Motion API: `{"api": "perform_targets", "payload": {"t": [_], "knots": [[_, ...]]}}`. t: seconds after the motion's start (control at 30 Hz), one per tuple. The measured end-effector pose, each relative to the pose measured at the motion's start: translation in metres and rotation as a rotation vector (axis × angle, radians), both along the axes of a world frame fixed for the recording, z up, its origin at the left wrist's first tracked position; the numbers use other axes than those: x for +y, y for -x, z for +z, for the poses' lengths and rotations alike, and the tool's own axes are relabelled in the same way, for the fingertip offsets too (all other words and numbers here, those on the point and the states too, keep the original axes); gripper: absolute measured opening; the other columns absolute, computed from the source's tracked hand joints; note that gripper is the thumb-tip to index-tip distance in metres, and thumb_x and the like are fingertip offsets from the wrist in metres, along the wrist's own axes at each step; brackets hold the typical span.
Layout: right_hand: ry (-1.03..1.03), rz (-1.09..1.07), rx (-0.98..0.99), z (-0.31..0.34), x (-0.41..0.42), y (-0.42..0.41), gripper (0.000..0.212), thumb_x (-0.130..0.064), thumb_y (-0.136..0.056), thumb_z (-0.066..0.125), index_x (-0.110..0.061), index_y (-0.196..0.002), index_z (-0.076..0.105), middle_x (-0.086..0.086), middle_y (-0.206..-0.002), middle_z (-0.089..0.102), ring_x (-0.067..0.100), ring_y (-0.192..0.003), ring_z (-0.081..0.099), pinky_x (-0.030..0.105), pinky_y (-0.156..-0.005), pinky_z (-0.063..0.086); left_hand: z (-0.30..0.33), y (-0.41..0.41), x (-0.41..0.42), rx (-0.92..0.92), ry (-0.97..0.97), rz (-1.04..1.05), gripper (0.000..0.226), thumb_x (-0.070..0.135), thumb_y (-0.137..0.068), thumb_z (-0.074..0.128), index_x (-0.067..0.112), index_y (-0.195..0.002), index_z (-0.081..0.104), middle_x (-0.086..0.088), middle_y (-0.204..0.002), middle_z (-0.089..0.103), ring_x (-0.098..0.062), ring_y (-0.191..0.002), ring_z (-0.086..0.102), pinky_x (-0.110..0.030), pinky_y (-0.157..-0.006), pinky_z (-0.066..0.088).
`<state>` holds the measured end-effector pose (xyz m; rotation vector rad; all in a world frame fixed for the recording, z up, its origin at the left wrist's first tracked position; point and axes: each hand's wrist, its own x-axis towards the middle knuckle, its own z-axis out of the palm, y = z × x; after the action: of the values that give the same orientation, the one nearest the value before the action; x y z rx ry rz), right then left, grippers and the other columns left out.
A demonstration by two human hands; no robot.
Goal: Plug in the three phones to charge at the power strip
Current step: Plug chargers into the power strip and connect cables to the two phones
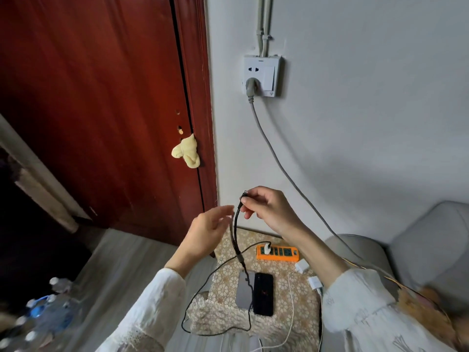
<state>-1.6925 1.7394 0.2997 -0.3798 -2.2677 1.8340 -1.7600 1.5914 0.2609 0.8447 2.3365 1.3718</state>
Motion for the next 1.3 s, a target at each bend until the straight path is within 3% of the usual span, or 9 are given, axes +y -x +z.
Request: {"api": "perform_targets", "payload": {"t": [0.1, 0.3, 0.43, 0.67, 0.8, 0.9, 1.03, 1.13, 1.3], "knots": [[0.029, 0.007, -0.006, -0.004, -0.001, 0.003, 0.011, -0.01, -0.087, 0.057, -0.012, -0.078, 0.063, 0.003, -0.068, 0.066, 0.002, -0.049, 0.055, 0.007, -0.048, 0.039, -0.002, -0.01, 0.002, -0.103, -0.105, -0.137, 0.016, 0.013, -0.093, 0.048, 0.013, -0.101, 0.061, -0.002, -0.077, 0.064, -0.003, -0.069, 0.061, -0.014, -0.069, 0.049], [0.049, 0.056, -0.168, -0.063, -0.003, 0.004, 0.012, -0.014, -0.087, 0.058, -0.019, -0.08, 0.067, -0.003, -0.071, 0.068, 0.001, -0.054, 0.054, 0.011, -0.051, 0.043, -0.06, -0.01, -0.016, -0.146, -0.022, 0.058, 0.023, 0.018, -0.093, 0.048, 0.022, -0.072, 0.057, 0.007, -0.049, 0.051, -0.007, -0.043, 0.044, -0.023, -0.049, 0.041], [0.159, -0.007, -0.366, -0.128, 0.0, 0.006, 0.01, -0.016, -0.09, 0.055, -0.018, -0.092, 0.065, -0.001, -0.08, 0.067, 0.01, -0.067, 0.059, 0.021, -0.061, 0.048, -0.122, -0.011, -0.043, -0.226, 0.133, 0.153, 0.023, 0.017, -0.093, 0.048, 0.031, -0.079, 0.059, 0.008, -0.05, 0.057, -0.003, -0.038, 0.042, -0.013, -0.042, 0.034], [0.174, -0.197, -0.731, -0.281, 0.015, 0.016, 0.012, -0.012, -0.092, 0.051, -0.009, -0.098, 0.061, 0.006, -0.086, 0.064, 0.014, -0.071, 0.059, 0.027, -0.068, 0.052, -0.242, 0.001, -0.061, -0.371, 0.275, 0.211, 0.023, 0.01, -0.094, 0.043, 0.018, -0.105, 0.061, 0.007, -0.058, 0.054, -0.004, -0.038, 0.041, -0.011, -0.041, 0.03], [0.137, -0.206, -0.915, -0.367, 0.019, 0.023, 0.023, -0.011, -0.09, 0.051, -0.003, -0.111, 0.057, 0.012, -0.102, 0.06, 0.02, -0.088, 0.057, 0.037, -0.083, 0.054, -0.317, -0.006, -0.072, -0.454, 0.305, 0.295, 0.017, 0.018, -0.091, 0.052, 0.018, -0.091, 0.069, 0.002, -0.047, 0.039, -0.012, -0.041, 0.032, -0.025, -0.046, 0.028], [0.049, -0.238, -0.991, -0.421, 0.016, 0.032, 0.036, -0.017, -0.089, 0.052, 0.003, -0.119, 0.052, 0.013, -0.106, 0.057, 0.023, -0.096, 0.055, 0.043, -0.091, 0.051, -0.362, -0.011, -0.08, -0.543, 0.329, 0.296, 0.017, 0.018, -0.091, 0.051, 0.017, -0.083, 0.067, 0.003, -0.049, 0.044, -0.016, -0.045, 0.037, -0.026, -0.049, 0.033], [-0.226, -0.237, -1.013, -0.467, 0.004, 0.04, 0.037, -0.037, -0.087, 0.055, 0.0, -0.084, 0.056, 0.009, -0.09, 0.056, 0.028, -0.089, 0.054, 0.04, -0.079, 0.048, -0.397, -0.014, -0.085, -0.594, 0.332, 0.298, 0.016, 0.014, -0.091, 0.051, 0.015, -0.084, 0.066, 0.007, -0.061, 0.058, -0.016, -0.052, 0.047, -0.028, -0.052, 0.04], [-0.484, -0.262, -1.067, -0.486, -0.007, 0.046, 0.072, -0.055, -0.079, 0.058, 0.005, -0.117, 0.049, 0.02, -0.125, 0.041, 0.037, -0.113, 0.045, 0.042, -0.092, 0.042, -0.412, -0.014, -0.088, -0.578, 0.347, 0.309, 0.016, 0.015, -0.091, 0.051, 0.018, -0.085, 0.066, 0.009, -0.063, 0.062, -0.009, -0.046, 0.048, -0.016, -0.047, 0.04], [-0.71, -0.302, -1.14, -0.496, -0.027, 0.058, 0.094, -0.06, -0.074, 0.06, 0.006, -0.133, 0.029, 0.019, -0.133, 0.032, 0.036, -0.122, 0.034, 0.049, -0.09, 0.042, -0.428, 0.001, -0.088, -0.607, 0.272, 0.389, 0.017, 0.014, -0.093, 0.045, 0.016, -0.087, 0.061, 0.007, -0.066, 0.062, -0.015, -0.051, 0.049, -0.017, -0.048, 0.04]]}}
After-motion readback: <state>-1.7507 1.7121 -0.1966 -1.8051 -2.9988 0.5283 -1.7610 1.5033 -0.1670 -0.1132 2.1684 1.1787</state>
